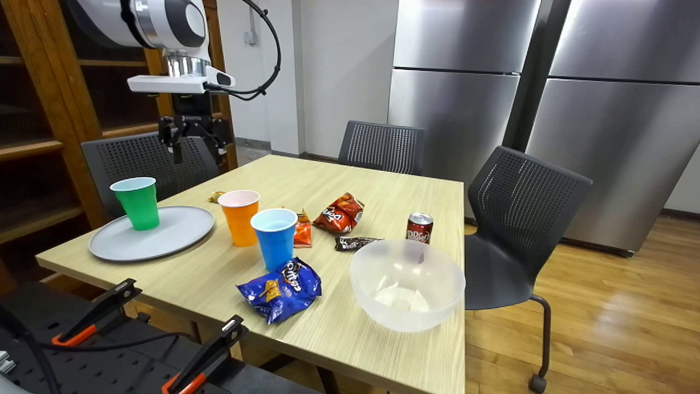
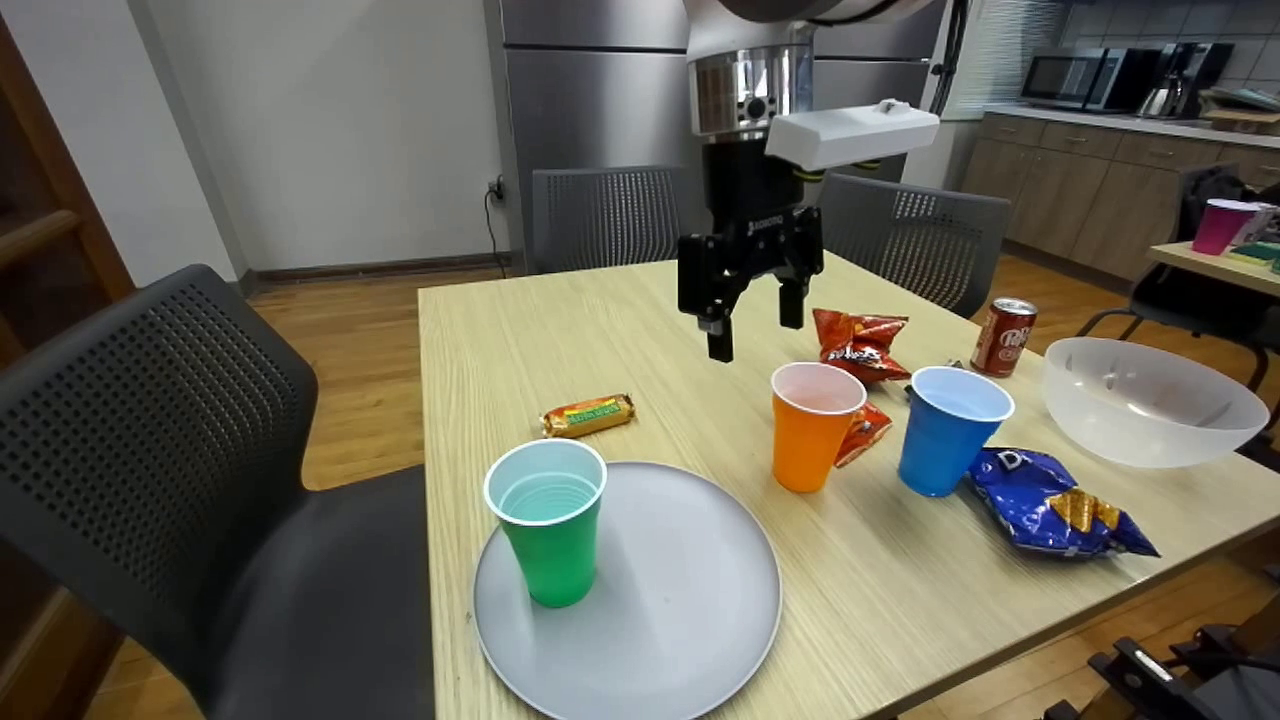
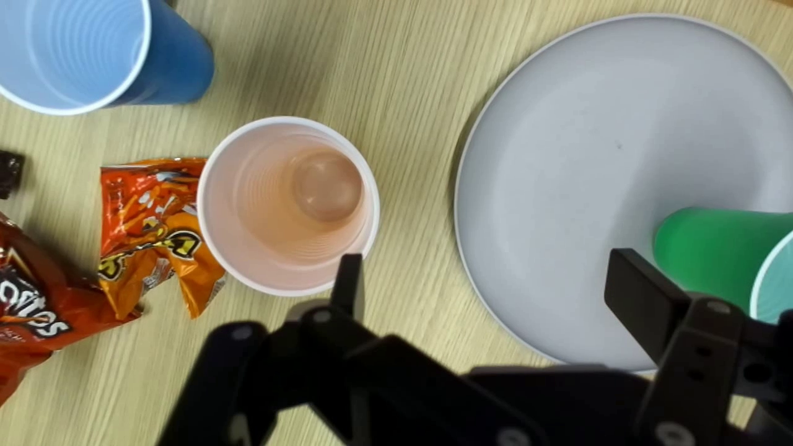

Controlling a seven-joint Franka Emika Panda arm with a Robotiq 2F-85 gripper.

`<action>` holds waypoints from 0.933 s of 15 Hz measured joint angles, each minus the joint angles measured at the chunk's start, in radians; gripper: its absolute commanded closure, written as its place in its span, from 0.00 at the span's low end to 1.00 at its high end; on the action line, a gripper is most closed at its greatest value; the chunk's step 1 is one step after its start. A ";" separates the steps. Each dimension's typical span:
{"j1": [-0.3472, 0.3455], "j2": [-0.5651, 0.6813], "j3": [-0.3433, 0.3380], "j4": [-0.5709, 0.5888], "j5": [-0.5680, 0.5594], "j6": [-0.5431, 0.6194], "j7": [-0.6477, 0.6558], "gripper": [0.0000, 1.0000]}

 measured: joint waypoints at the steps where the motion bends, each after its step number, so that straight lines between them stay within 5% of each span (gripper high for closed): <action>1: 0.000 0.001 0.000 0.000 0.000 0.000 0.000 0.00; 14: 0.005 0.053 -0.047 0.019 -0.019 0.097 0.115 0.00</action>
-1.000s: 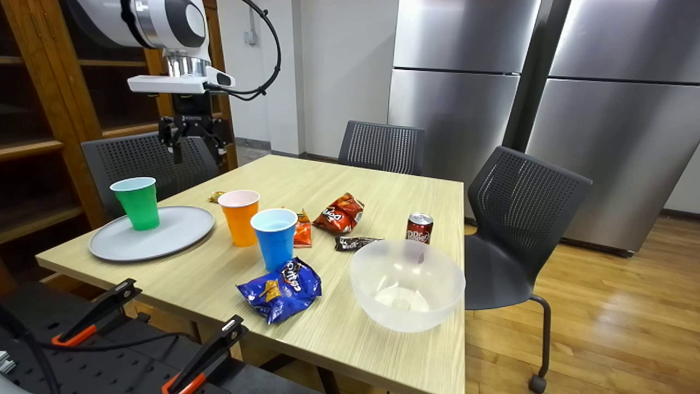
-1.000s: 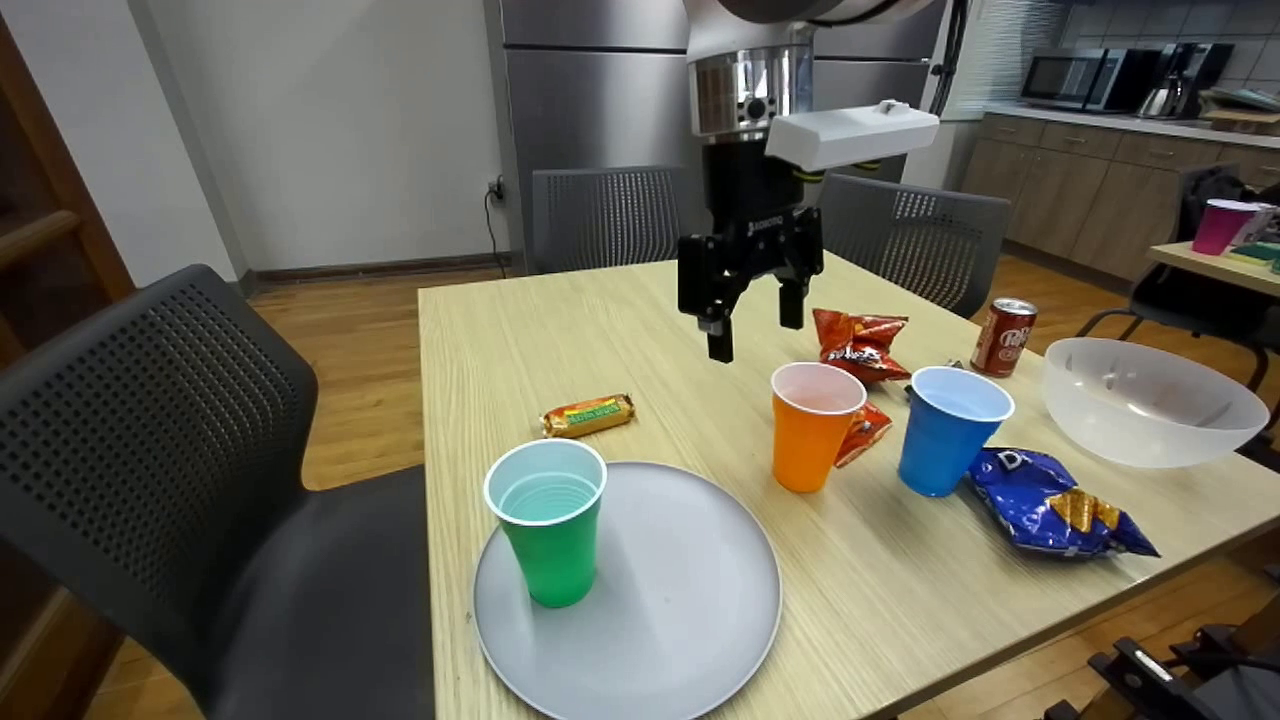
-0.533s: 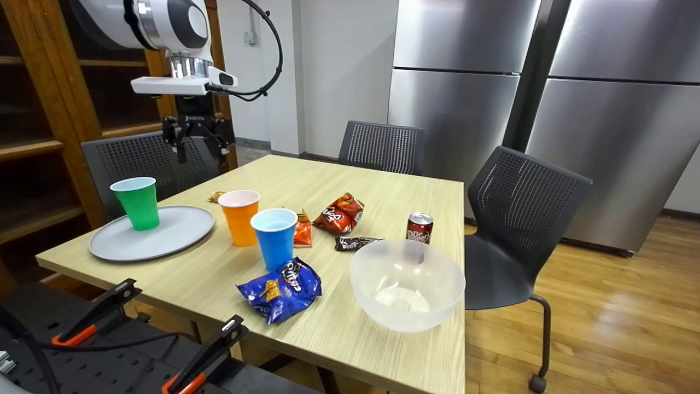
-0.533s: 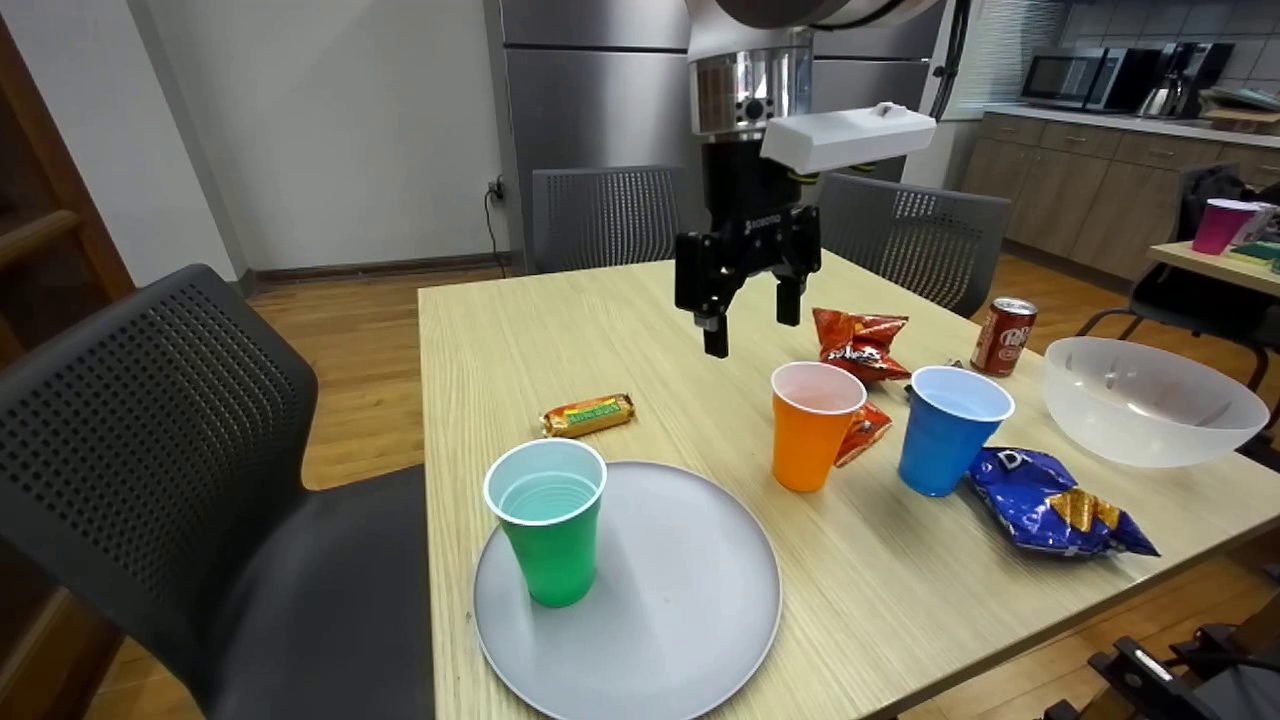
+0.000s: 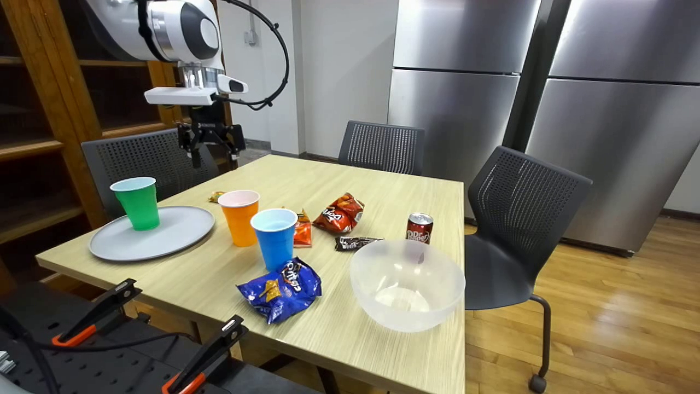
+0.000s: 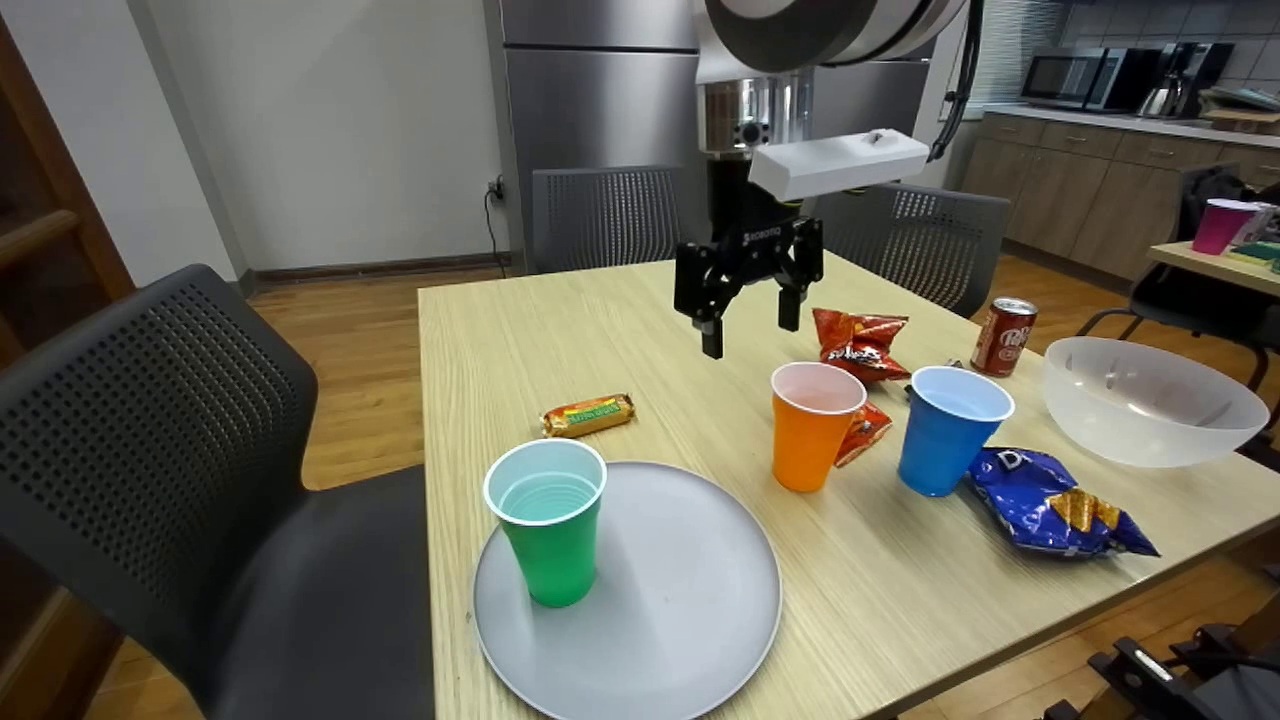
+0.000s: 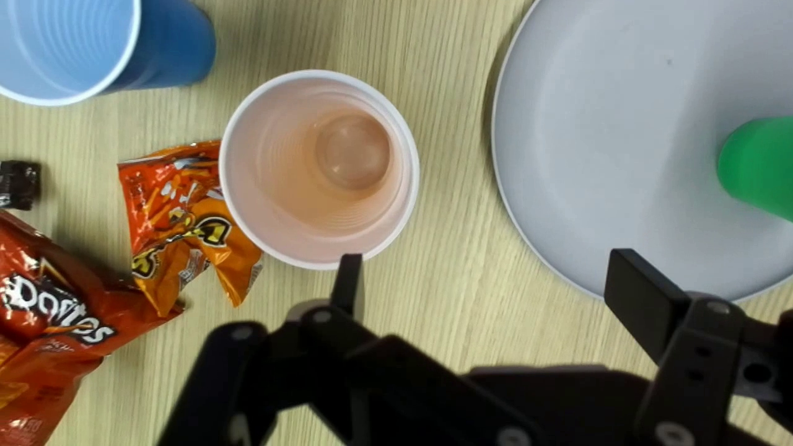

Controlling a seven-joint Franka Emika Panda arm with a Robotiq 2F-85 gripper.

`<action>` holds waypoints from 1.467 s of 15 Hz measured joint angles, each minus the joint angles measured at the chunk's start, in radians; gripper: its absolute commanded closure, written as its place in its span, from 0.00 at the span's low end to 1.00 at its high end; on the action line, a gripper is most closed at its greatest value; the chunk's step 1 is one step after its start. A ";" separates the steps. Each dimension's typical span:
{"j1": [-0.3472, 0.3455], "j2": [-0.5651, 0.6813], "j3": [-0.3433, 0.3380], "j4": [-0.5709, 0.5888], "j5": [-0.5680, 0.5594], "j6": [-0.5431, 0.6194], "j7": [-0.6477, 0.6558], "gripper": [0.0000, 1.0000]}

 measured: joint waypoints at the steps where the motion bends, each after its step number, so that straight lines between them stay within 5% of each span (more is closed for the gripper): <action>1: 0.000 0.009 -0.005 0.004 -0.001 0.002 0.010 0.00; 21: 0.009 0.190 -0.054 0.100 0.001 0.003 0.088 0.01; 22: 0.009 0.195 -0.054 0.102 0.001 0.003 0.089 0.25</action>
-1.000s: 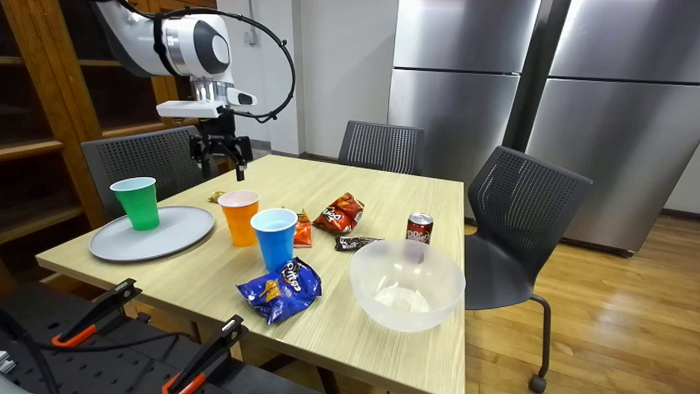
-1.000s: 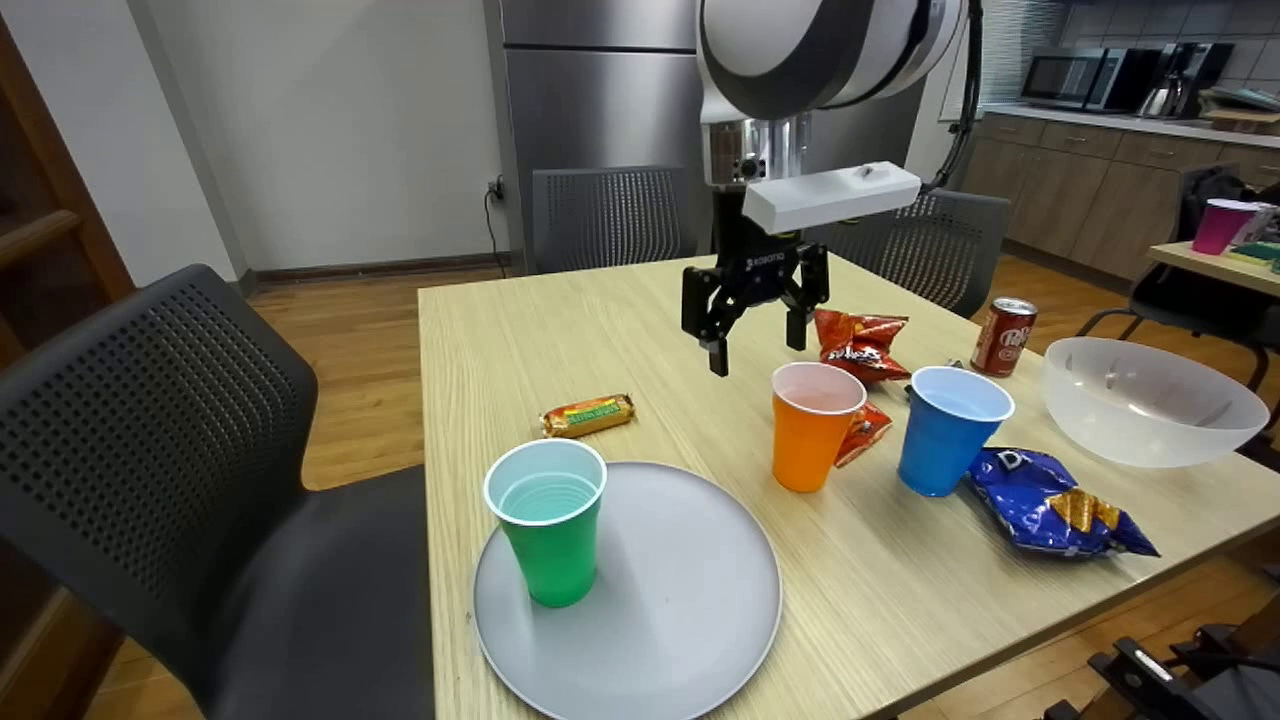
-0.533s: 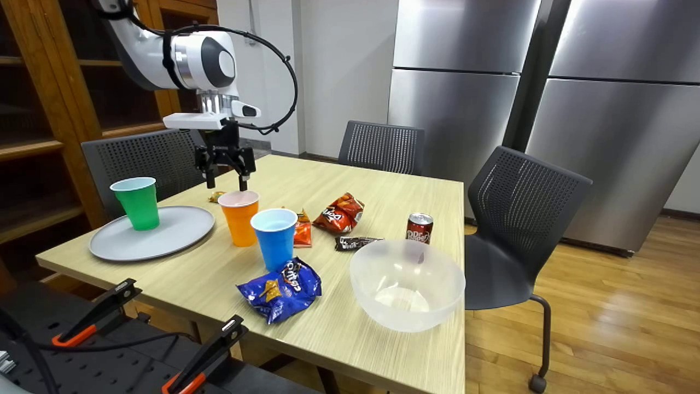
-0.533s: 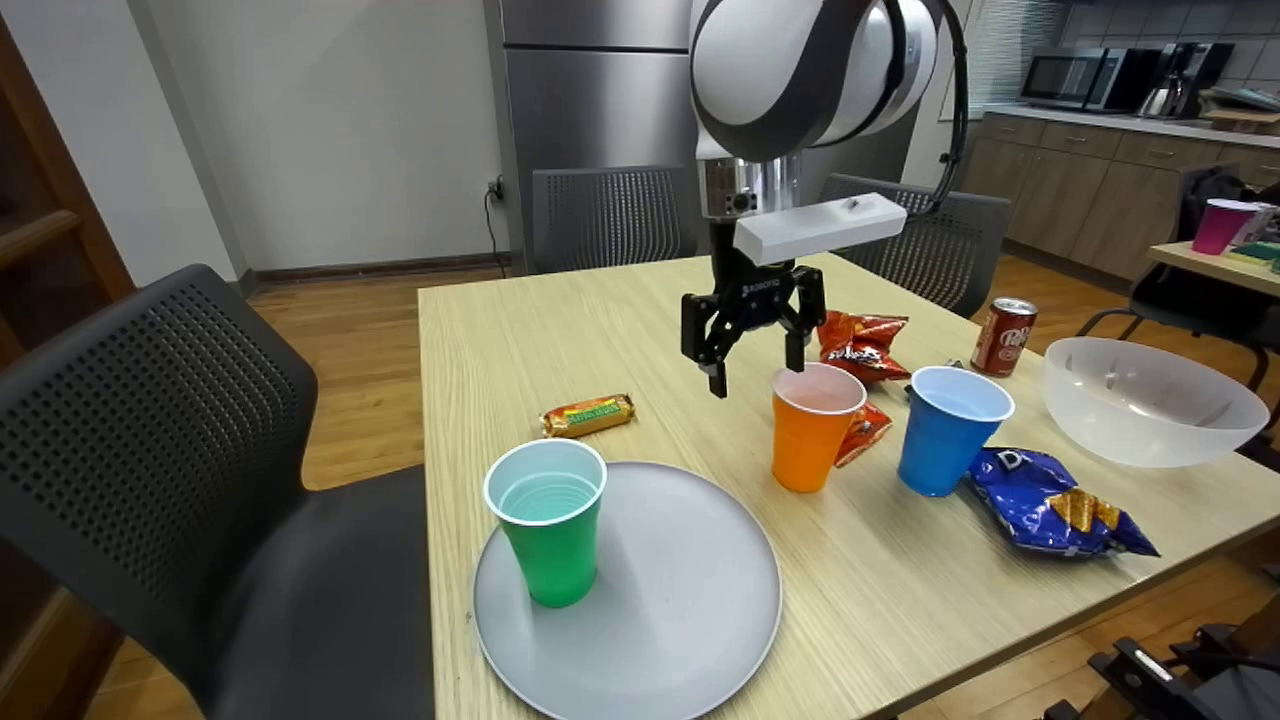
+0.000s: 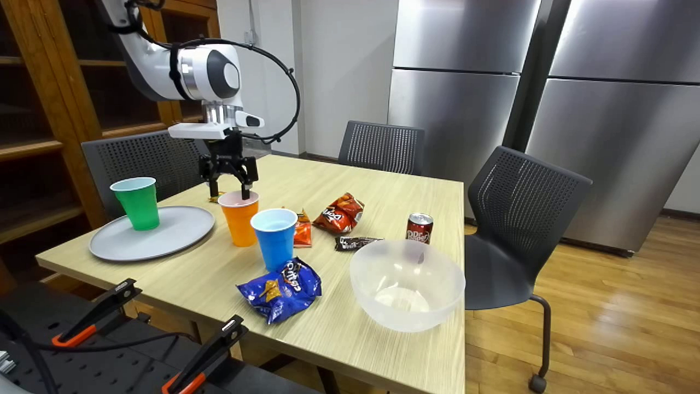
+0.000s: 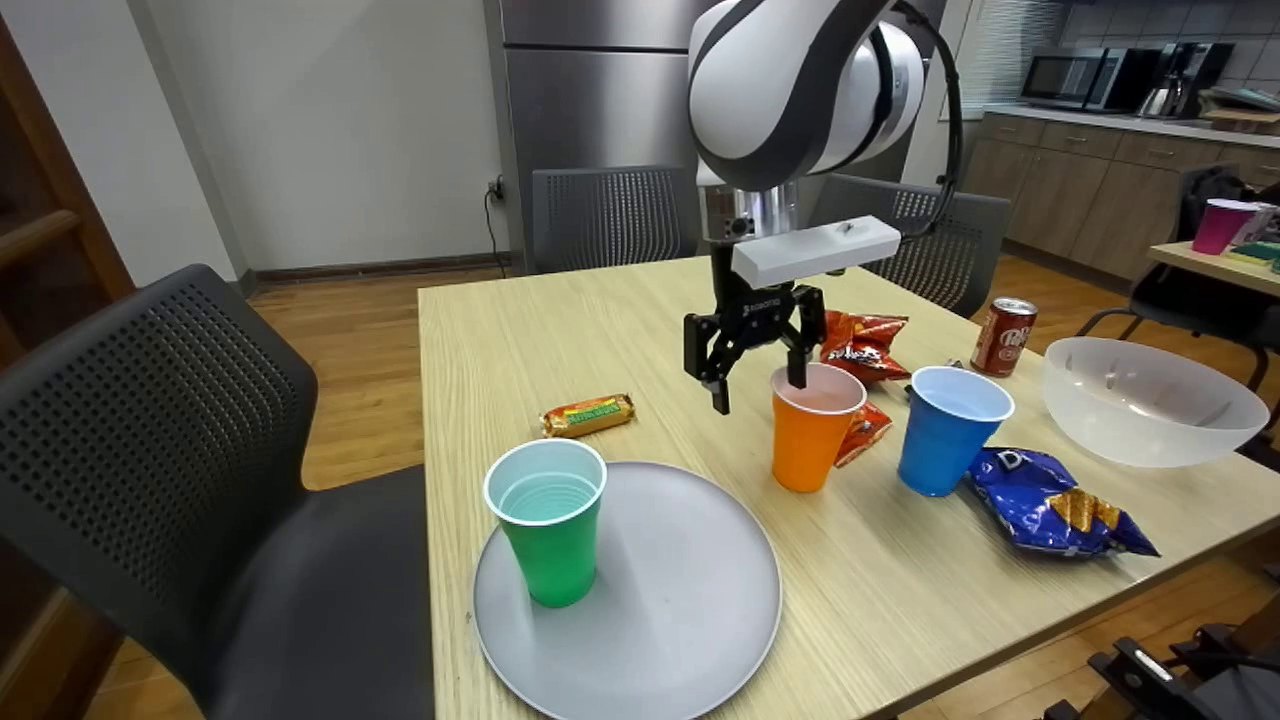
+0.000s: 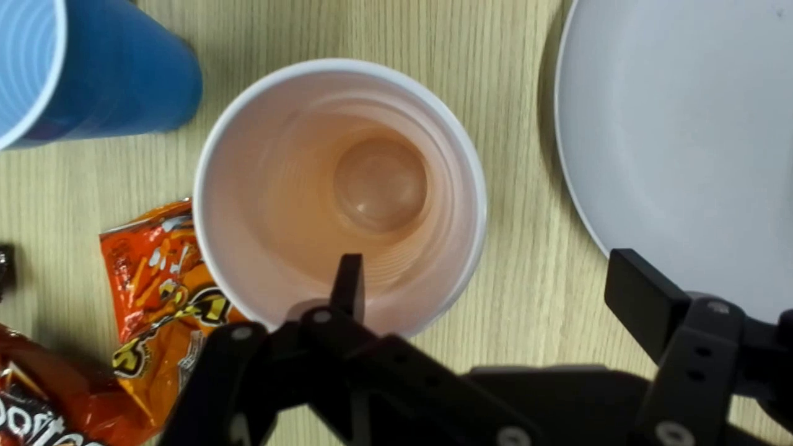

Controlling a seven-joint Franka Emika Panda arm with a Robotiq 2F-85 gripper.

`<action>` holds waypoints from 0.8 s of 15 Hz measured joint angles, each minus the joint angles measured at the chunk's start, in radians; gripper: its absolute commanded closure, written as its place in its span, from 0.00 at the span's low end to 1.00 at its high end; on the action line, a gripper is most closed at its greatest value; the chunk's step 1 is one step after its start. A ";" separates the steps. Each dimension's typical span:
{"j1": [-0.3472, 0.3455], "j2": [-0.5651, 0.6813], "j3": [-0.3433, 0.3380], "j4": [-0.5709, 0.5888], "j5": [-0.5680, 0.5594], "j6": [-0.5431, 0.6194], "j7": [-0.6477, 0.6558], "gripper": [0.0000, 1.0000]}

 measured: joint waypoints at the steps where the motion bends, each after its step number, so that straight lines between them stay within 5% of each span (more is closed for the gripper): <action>1: 0.000 0.003 0.000 0.001 0.000 0.000 0.001 0.25; 10: 0.002 0.004 0.000 0.006 0.007 0.000 0.001 0.95; 12: 0.002 0.002 0.000 0.006 0.007 0.000 0.001 1.00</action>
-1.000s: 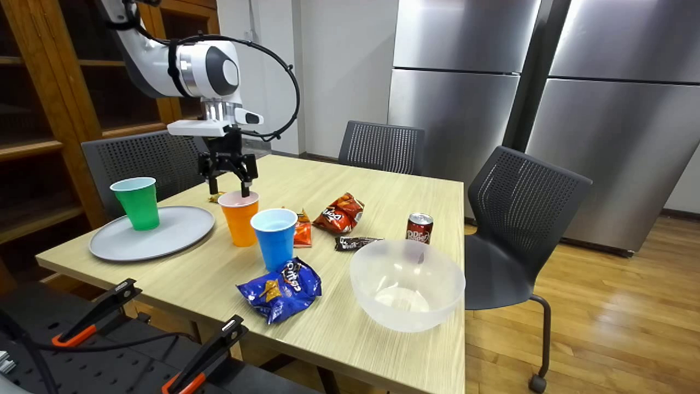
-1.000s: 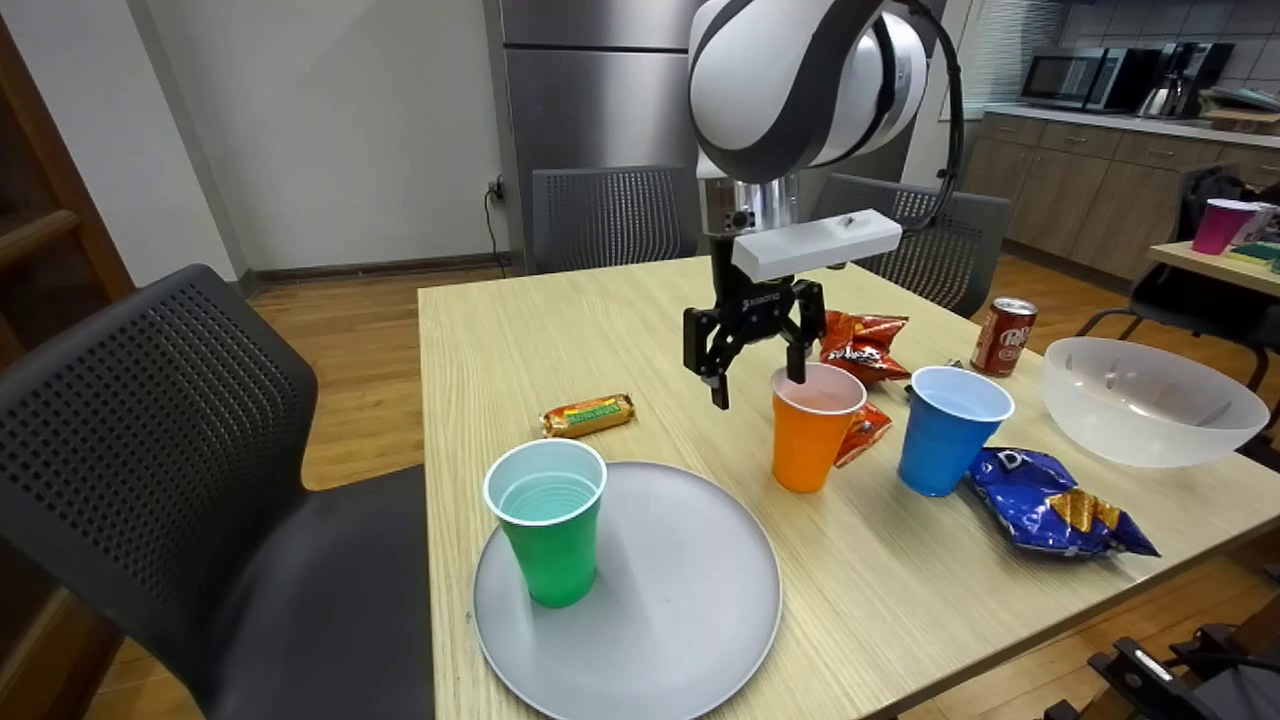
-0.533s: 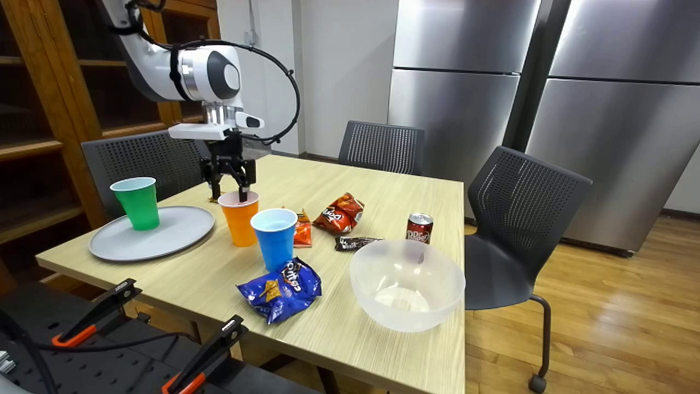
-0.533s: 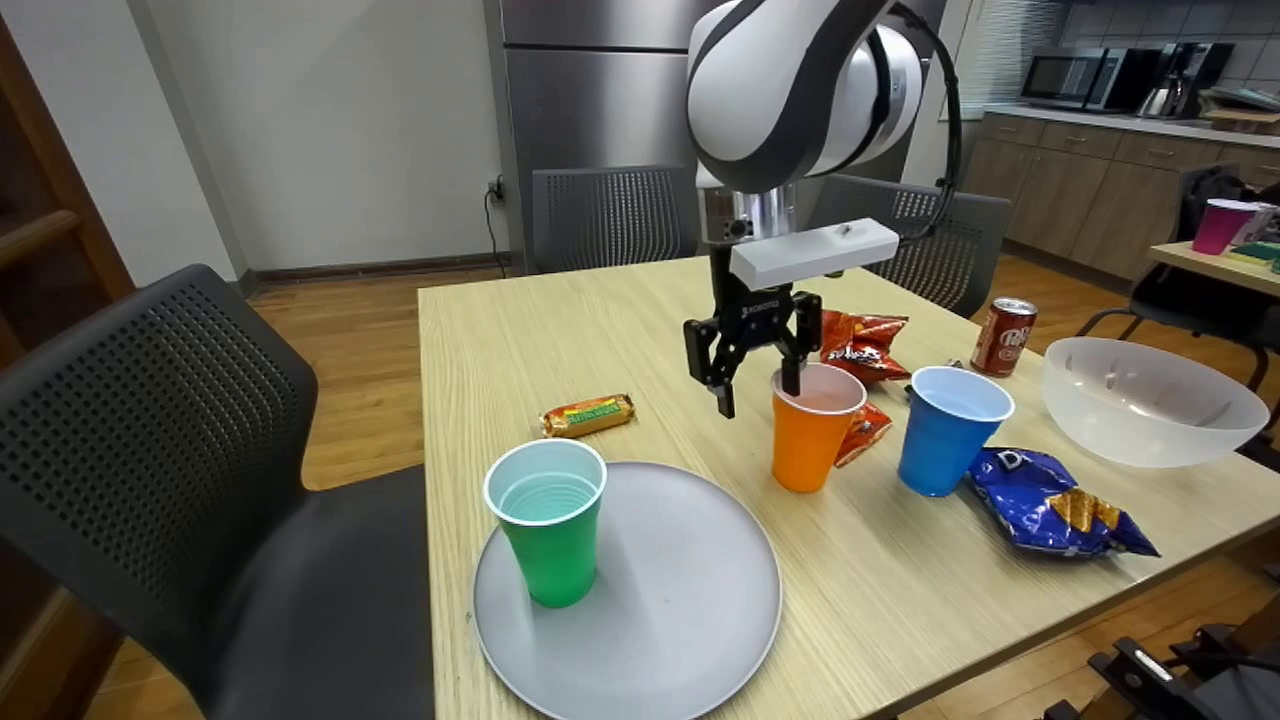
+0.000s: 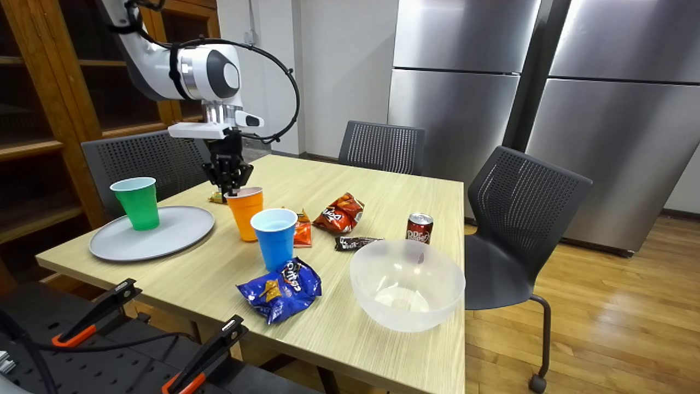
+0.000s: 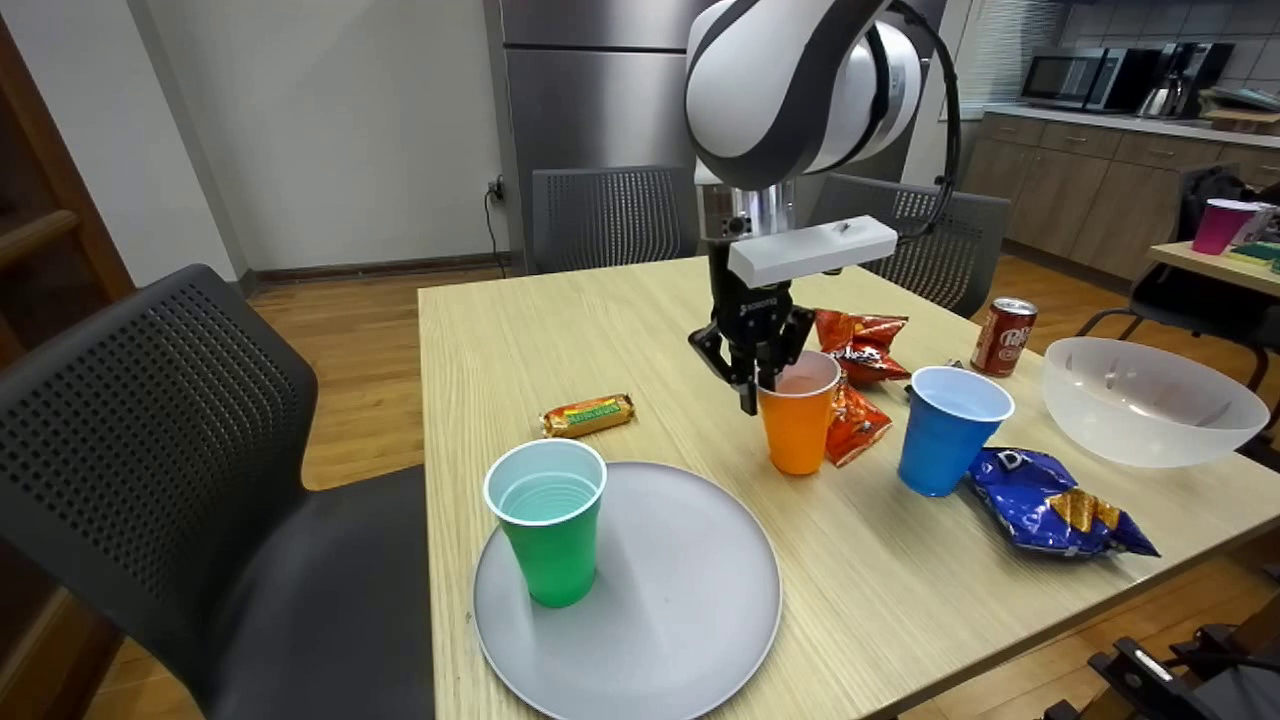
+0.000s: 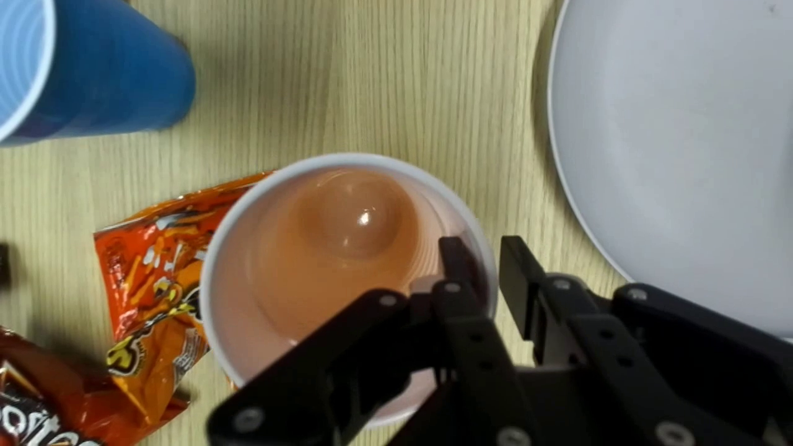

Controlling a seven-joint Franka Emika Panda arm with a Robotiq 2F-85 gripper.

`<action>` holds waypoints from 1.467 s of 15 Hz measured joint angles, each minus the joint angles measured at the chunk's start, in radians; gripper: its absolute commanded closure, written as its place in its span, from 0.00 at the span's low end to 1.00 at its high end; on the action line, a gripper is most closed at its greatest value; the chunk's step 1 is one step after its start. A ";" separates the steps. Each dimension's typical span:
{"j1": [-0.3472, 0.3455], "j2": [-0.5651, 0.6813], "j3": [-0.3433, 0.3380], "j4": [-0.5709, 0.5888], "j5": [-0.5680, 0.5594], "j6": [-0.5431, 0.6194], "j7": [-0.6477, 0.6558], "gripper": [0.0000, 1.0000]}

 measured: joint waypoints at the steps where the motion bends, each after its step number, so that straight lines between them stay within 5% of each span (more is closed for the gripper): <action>1: 0.000 -0.001 0.000 0.000 0.000 0.000 0.001 1.00; 22: 0.060 -0.147 0.044 -0.056 0.000 0.007 0.005 0.99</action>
